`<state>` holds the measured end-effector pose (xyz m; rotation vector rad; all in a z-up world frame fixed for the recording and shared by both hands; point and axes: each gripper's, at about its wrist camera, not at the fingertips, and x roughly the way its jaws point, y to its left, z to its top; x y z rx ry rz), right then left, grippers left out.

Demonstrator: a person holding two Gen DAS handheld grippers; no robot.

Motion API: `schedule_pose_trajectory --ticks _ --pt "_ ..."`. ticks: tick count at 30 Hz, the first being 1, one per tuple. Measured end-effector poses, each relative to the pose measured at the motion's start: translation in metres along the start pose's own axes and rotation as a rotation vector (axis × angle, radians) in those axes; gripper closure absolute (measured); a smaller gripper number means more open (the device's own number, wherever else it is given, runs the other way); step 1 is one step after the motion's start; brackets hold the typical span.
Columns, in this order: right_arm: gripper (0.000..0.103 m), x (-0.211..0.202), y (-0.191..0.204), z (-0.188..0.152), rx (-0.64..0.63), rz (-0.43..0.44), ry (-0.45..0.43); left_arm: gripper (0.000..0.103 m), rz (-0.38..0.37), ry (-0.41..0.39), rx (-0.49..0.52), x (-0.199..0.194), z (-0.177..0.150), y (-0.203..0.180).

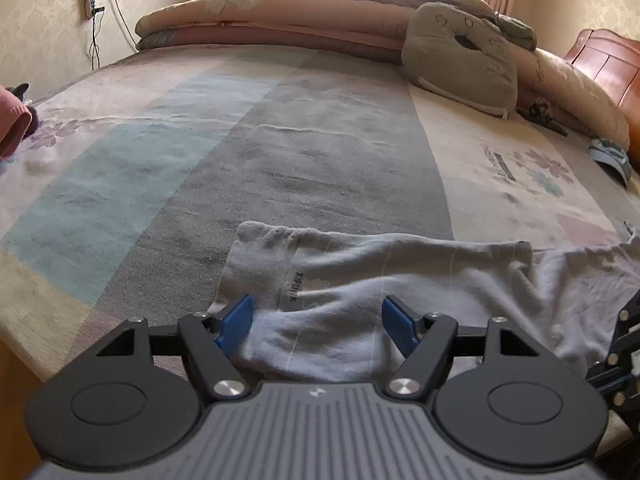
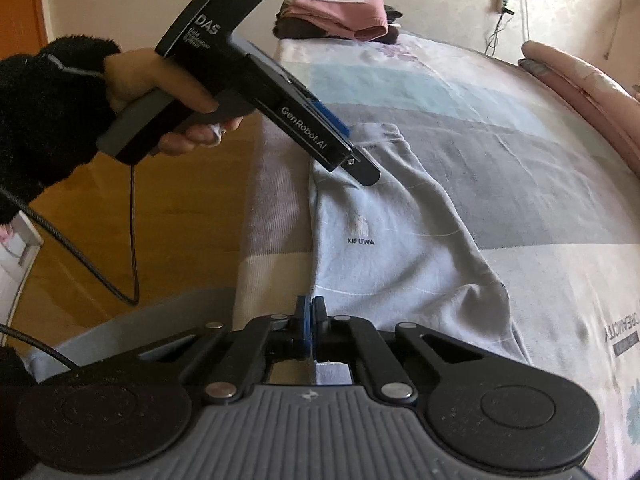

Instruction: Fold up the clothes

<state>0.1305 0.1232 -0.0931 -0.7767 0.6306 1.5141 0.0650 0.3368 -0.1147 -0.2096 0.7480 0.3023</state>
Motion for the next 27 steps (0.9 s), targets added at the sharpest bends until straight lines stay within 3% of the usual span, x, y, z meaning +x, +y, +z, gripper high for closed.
schedule_pose_trajectory --ticks 5,6,8,12,16,20,27 --pt "0.101 0.000 0.000 -0.004 0.007 0.036 0.036 0.030 0.000 -0.017 0.014 -0.006 0.002 -0.004" --pt "0.094 -0.004 -0.001 -0.004 0.019 0.022 0.027 0.030 -0.001 -0.024 0.015 -0.009 0.003 -0.005" --pt "0.090 -0.017 -0.006 -0.004 0.052 0.005 -0.017 0.030 -0.012 -0.042 0.027 -0.013 0.005 -0.008" --pt "0.077 -0.040 -0.029 -0.007 0.115 -0.089 -0.070 0.030 -0.074 -0.059 0.077 -0.012 0.006 -0.022" --pt "0.074 -0.044 -0.068 -0.023 0.182 -0.204 -0.040 0.030 -0.100 -0.033 0.094 0.002 0.004 -0.031" --pt "0.065 -0.041 -0.093 -0.045 0.218 -0.252 0.011 0.030 -0.095 -0.015 0.077 0.013 0.003 -0.032" --pt "0.064 -0.044 -0.105 -0.051 0.262 -0.210 -0.033 0.030 -0.096 -0.008 0.082 0.012 0.004 -0.030"
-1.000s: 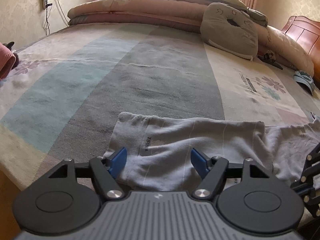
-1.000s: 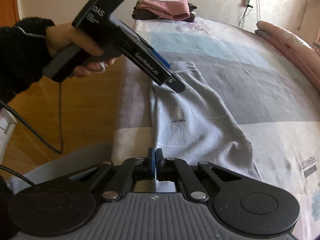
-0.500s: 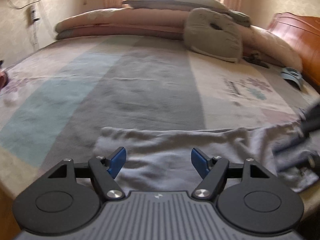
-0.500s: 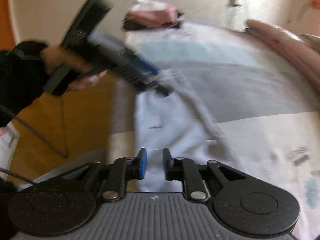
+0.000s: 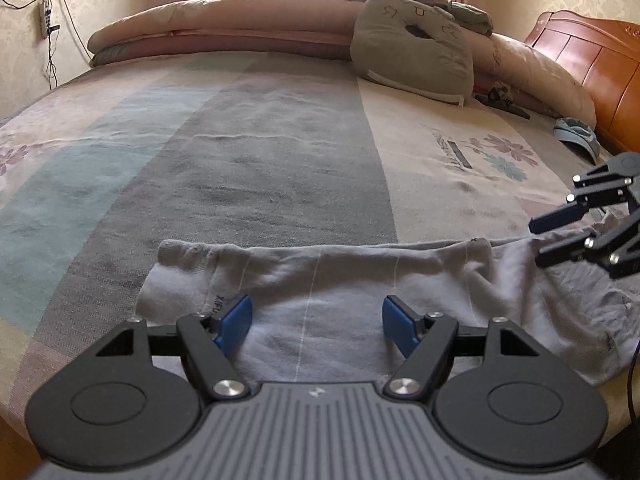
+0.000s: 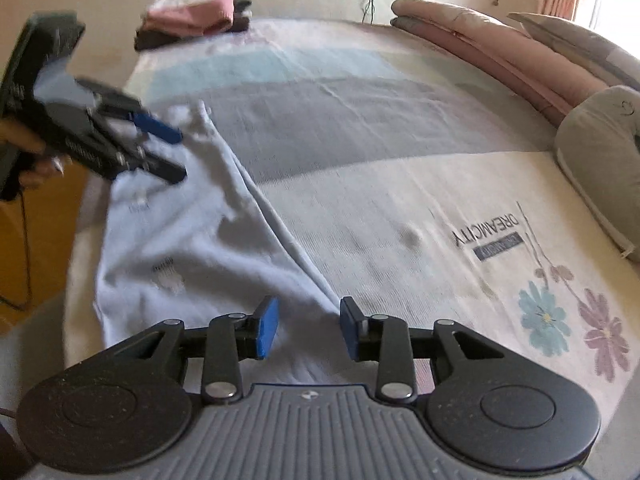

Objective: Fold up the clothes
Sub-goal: 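Regrip and tug the sweatpants edge straight with the right tool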

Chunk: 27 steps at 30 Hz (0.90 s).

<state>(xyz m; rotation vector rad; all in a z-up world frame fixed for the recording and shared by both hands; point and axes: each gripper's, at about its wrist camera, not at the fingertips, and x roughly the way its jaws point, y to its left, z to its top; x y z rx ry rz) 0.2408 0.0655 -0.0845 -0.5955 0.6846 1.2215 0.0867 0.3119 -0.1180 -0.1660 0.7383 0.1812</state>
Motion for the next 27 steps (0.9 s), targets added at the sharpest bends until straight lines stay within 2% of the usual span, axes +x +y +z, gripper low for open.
schedule_pose_trajectory --ticks 4,7,10,12,18,21,27 --pt "0.065 0.005 -0.014 0.005 0.071 0.036 -0.019 0.030 0.004 0.003 0.004 0.002 0.001 -0.001" --pt "0.067 0.016 -0.009 0.001 0.026 0.005 0.026 0.029 0.004 0.001 0.003 0.002 0.001 -0.002" --pt "0.070 0.019 0.005 -0.004 -0.060 -0.051 0.024 0.029 0.006 -0.002 0.004 0.003 0.000 -0.002" --pt "0.079 0.019 0.015 -0.006 -0.114 -0.102 0.018 0.029 0.011 -0.003 0.007 0.003 -0.001 -0.003" --pt "0.082 0.018 0.039 -0.014 -0.233 -0.252 0.001 0.029 0.031 -0.013 0.004 0.003 -0.003 -0.007" --pt "0.097 0.018 0.044 -0.019 -0.253 -0.275 0.011 0.027 0.034 -0.017 0.001 0.003 -0.004 -0.007" --pt "0.101 0.018 0.039 -0.015 -0.235 -0.305 0.008 0.026 0.052 -0.034 -0.015 -0.001 0.000 -0.007"
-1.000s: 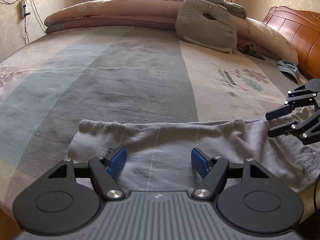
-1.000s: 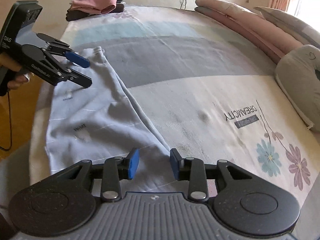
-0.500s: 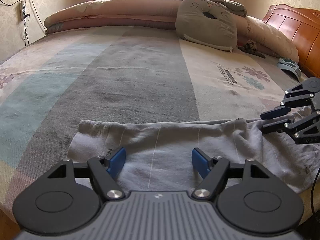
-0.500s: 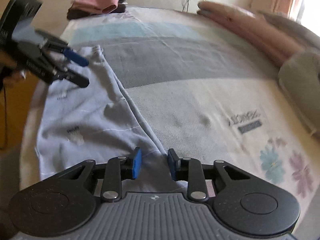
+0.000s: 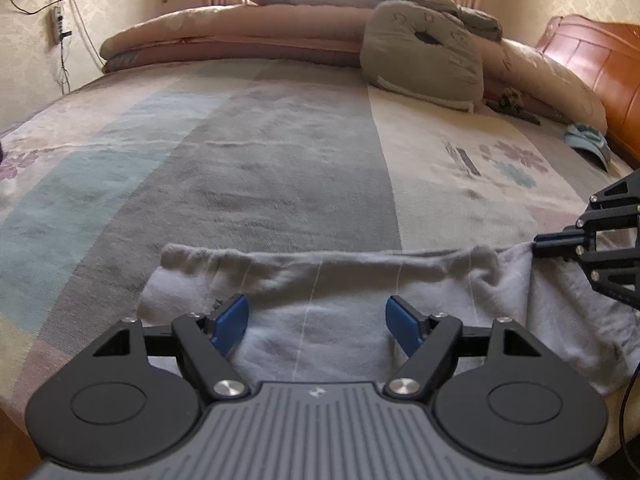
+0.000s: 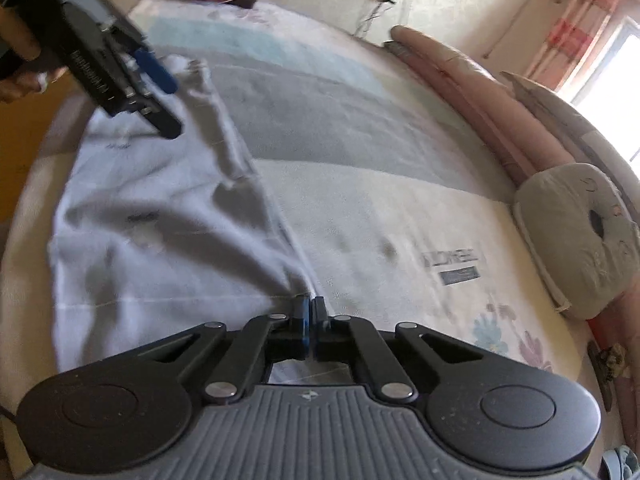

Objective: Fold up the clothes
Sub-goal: 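Regrip and tug the sweatpants edge straight with the right tool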

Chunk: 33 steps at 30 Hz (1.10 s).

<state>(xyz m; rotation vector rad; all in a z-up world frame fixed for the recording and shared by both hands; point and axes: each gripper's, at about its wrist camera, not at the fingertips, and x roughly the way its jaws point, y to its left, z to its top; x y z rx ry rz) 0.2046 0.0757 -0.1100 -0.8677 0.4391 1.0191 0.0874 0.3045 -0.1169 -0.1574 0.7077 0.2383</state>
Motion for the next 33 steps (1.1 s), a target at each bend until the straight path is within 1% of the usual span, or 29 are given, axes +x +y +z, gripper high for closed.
schedule_pose_trajectory --ticks 2,4,6,8,9,10,12,14,15,16,18,19,21,23,25,26,27,30,33 --pt "0.101 0.003 -0.006 0.002 0.029 -0.018 0.001 0.027 0.018 0.010 -0.003 0.004 0.000 0.003" --pt "0.101 0.008 -0.009 0.002 0.054 -0.020 0.010 0.027 0.015 0.008 0.007 0.007 0.000 0.003" --pt "0.100 0.011 -0.012 0.003 0.076 -0.021 0.016 0.028 0.032 0.011 0.008 0.005 0.002 0.000" --pt "0.093 0.004 -0.014 0.006 0.095 -0.013 0.011 0.029 0.028 -0.004 0.003 -0.002 0.005 -0.002" --pt "0.091 -0.002 -0.013 0.008 0.103 0.001 0.000 0.029 0.017 -0.019 0.005 -0.007 0.007 -0.004" --pt "0.088 -0.008 -0.013 0.010 0.109 0.023 -0.016 0.029 -0.014 -0.029 0.019 -0.010 0.007 -0.006" --pt "0.073 -0.019 -0.011 0.013 0.122 0.069 -0.043 0.029 -0.078 -0.013 0.037 -0.010 0.008 -0.010" --pt "0.068 -0.024 -0.006 0.014 0.131 0.113 -0.049 0.029 -0.122 0.015 0.058 -0.002 0.008 -0.016" --pt "0.068 -0.024 -0.004 0.015 0.135 0.131 -0.046 0.028 -0.136 0.024 0.068 0.002 0.009 -0.019" --pt "0.068 -0.025 -0.002 0.014 0.142 0.148 -0.047 0.028 -0.142 0.033 0.073 0.007 0.009 -0.021" --pt "0.068 -0.023 0.001 0.013 0.170 0.192 -0.044 0.028 -0.103 0.048 0.046 0.019 0.010 -0.020" --pt "0.068 -0.022 0.002 0.013 0.185 0.216 -0.041 0.028 -0.087 0.043 0.030 0.023 0.011 -0.018" --pt "0.062 -0.018 0.007 0.010 0.195 0.246 -0.008 0.026 -0.087 0.038 0.008 0.025 0.013 -0.016" --pt "0.060 -0.017 0.009 -0.001 0.198 0.258 0.034 0.025 -0.088 0.040 0.006 0.024 0.013 -0.016" --pt "0.054 -0.026 0.003 -0.018 0.230 0.252 0.045 0.025 -0.083 0.037 0.019 0.024 0.012 -0.017" --pt "0.048 -0.030 -0.001 -0.027 0.246 0.249 0.050 0.025 -0.076 0.034 0.019 0.024 0.012 -0.017" --pt "0.046 -0.035 -0.005 -0.036 0.272 0.248 0.061 0.025 -0.070 0.031 0.019 0.025 0.012 -0.018" --pt "0.040 -0.055 -0.020 -0.069 0.364 0.249 0.088 0.024 -0.052 0.027 0.010 0.027 0.013 -0.018" --pt "0.038 -0.078 -0.024 -0.092 0.393 0.245 0.113 0.024 -0.033 0.038 0.017 0.029 0.016 -0.022"
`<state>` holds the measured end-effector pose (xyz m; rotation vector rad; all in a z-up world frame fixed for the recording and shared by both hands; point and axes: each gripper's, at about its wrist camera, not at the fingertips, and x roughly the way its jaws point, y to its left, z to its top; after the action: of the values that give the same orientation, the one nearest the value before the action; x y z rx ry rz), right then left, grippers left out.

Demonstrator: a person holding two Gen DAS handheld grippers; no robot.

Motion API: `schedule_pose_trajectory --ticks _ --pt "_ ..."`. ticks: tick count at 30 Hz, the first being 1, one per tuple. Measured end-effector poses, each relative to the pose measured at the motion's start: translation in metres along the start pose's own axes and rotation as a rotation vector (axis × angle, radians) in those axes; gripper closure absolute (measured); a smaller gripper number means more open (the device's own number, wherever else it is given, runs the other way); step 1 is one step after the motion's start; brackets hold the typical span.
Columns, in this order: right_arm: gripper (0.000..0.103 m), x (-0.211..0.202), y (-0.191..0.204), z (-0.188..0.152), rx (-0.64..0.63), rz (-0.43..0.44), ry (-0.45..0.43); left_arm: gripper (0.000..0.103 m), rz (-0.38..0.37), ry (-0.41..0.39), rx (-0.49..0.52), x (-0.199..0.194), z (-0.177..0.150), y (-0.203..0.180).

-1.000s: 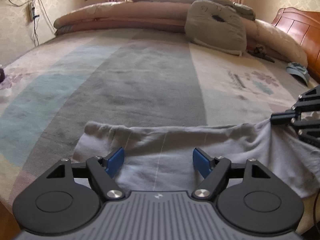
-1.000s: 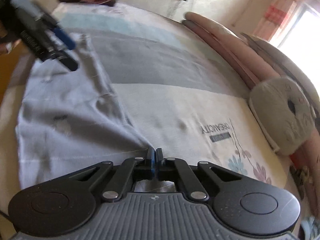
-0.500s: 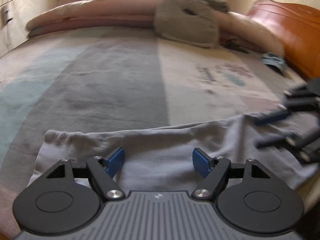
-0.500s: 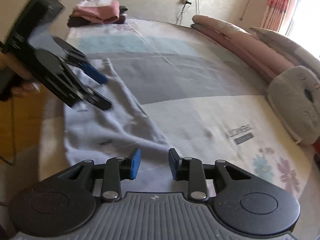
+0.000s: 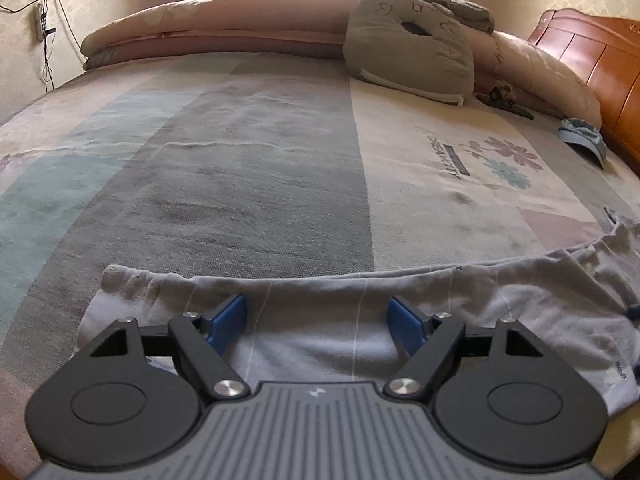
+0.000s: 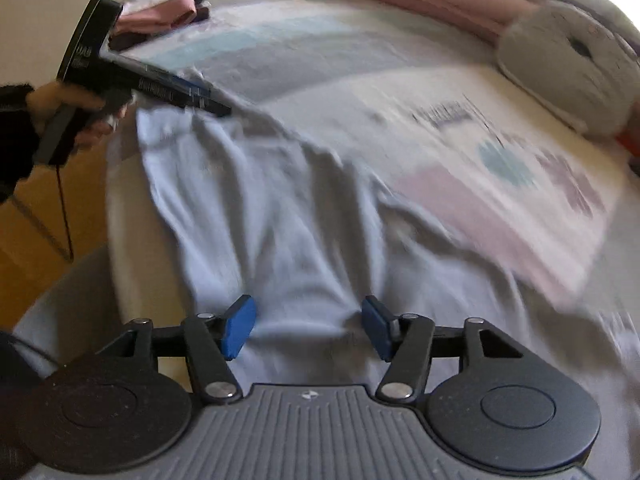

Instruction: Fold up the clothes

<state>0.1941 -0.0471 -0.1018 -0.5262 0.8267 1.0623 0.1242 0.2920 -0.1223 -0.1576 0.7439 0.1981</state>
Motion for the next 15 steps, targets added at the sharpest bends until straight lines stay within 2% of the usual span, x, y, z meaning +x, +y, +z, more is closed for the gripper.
schedule_pose_trajectory --ticks 2,4,8,10,13,15 --pt "0.038 -0.014 -0.003 -0.010 0.020 -0.010 0.005 0.025 0.016 0.009 0.002 -0.003 0.003 -0.004" --pt "0.037 -0.027 -0.010 -0.014 0.076 -0.038 -0.027 0.025 0.012 0.003 0.014 -0.009 0.005 -0.013" --pt "0.034 -0.046 -0.033 -0.029 0.173 -0.167 -0.077 0.024 -0.064 0.007 0.090 -0.022 0.002 -0.040" --pt "0.034 -0.052 -0.047 -0.043 0.215 -0.223 -0.064 0.024 -0.096 0.024 0.135 -0.020 -0.001 -0.053" --pt "0.034 -0.057 -0.065 -0.071 0.296 -0.278 0.003 0.021 -0.046 0.068 0.127 -0.007 -0.007 -0.057" --pt "0.022 -0.068 -0.071 -0.095 0.341 -0.294 -0.003 0.021 -0.023 0.054 0.064 -0.005 -0.005 -0.049"
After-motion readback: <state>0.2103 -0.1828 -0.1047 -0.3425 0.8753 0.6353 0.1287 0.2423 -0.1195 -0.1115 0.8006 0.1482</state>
